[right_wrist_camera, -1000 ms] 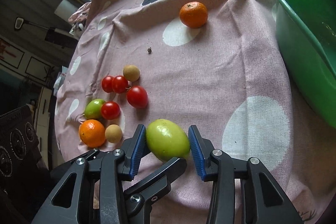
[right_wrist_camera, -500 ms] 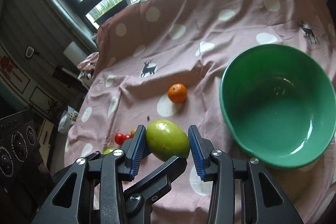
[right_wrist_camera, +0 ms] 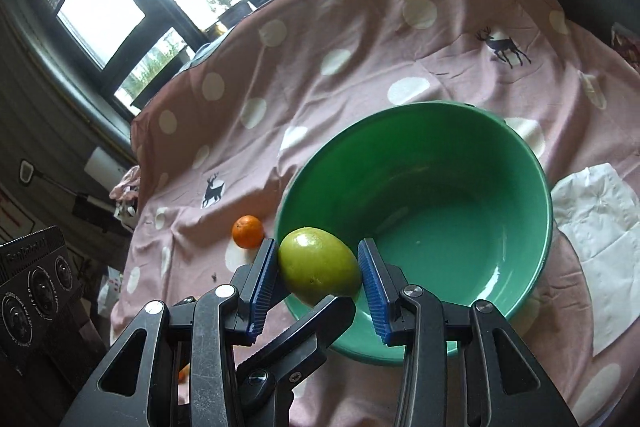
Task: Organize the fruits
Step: 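Carry the lemon with the right gripper over the green bowl, then open the right gripper to drop the lemon into the bowl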
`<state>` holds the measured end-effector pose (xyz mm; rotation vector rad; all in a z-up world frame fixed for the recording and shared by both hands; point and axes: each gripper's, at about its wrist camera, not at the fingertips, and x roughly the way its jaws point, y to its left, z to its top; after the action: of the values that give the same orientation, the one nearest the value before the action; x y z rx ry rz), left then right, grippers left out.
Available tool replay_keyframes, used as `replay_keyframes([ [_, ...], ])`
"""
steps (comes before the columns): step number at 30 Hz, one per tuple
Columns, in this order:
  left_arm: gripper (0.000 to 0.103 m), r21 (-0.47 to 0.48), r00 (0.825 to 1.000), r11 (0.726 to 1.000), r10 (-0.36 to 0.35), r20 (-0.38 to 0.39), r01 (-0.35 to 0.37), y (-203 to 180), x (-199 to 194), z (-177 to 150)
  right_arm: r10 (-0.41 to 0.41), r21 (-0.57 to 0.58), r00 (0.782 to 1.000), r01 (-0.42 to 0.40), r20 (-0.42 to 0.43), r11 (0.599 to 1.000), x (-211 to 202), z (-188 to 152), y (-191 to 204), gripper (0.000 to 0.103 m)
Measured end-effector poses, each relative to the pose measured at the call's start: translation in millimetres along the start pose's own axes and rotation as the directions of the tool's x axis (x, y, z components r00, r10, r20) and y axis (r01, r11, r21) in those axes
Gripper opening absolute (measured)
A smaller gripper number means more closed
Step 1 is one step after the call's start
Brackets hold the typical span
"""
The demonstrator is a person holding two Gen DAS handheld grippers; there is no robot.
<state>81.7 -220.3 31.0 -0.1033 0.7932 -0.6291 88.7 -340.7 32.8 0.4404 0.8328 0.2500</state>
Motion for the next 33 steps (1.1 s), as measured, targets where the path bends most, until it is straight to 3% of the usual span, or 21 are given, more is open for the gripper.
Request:
replay_keyframes([
  [9, 0.038, -0.026, 0.998, 0.999, -0.035, -0.046, 0.034, 1, 22, -4, -0.061, 0.044, 0.998, 0.062, -0.029, 0.997, 9, -1, -17, 0.044],
  [12, 0.033, -0.012, 0.999, 1.000, -0.019, -0.049, 0.019, -2, 25, -4, -0.126, 0.030, 0.992, 0.127, -0.027, 0.991, 10, -2, -16, 0.044],
  [15, 0.033, -0.017, 0.999, 1.000, -0.007, -0.045, 0.006, 0, 24, -5, -0.121, 0.039, 0.992, 0.122, -0.018, 0.992, 9, -2, -20, 0.044],
  [18, 0.036, -0.034, 0.999, 0.999, 0.007, -0.040, -0.009, 4, 20, -5, -0.162, 0.043, 0.987, 0.162, 0.006, 0.986, 6, -2, -21, 0.044],
  [21, 0.052, -0.043, 0.999, 0.999, 0.028, -0.033, -0.029, 9, 10, -7, -0.166, 0.048, 0.986, 0.164, 0.025, 0.985, 4, -1, -21, 0.045],
  [24, 0.063, -0.051, 0.998, 0.996, 0.070, 0.003, -0.070, 14, -5, -9, -0.161, 0.047, 0.986, 0.158, 0.048, 0.986, 1, -1, -19, 0.058],
  [28, 0.069, -0.097, 0.994, 0.990, 0.105, 0.020, -0.102, 30, -31, -13, -0.158, 0.017, 0.983, 0.158, 0.093, 0.987, -4, 0, -10, 0.059],
  [30, 0.072, -0.129, 0.991, 0.984, 0.128, 0.035, -0.123, 40, -47, -16, -0.155, 0.002, 0.981, 0.156, 0.116, 0.988, -5, -1, -4, 0.066],
  [33, 0.073, -0.164, 0.978, 0.968, 0.201, 0.054, -0.190, 55, -73, -20, -0.140, -0.023, 0.981, 0.144, 0.133, 0.989, -6, -2, 3, 0.070],
])
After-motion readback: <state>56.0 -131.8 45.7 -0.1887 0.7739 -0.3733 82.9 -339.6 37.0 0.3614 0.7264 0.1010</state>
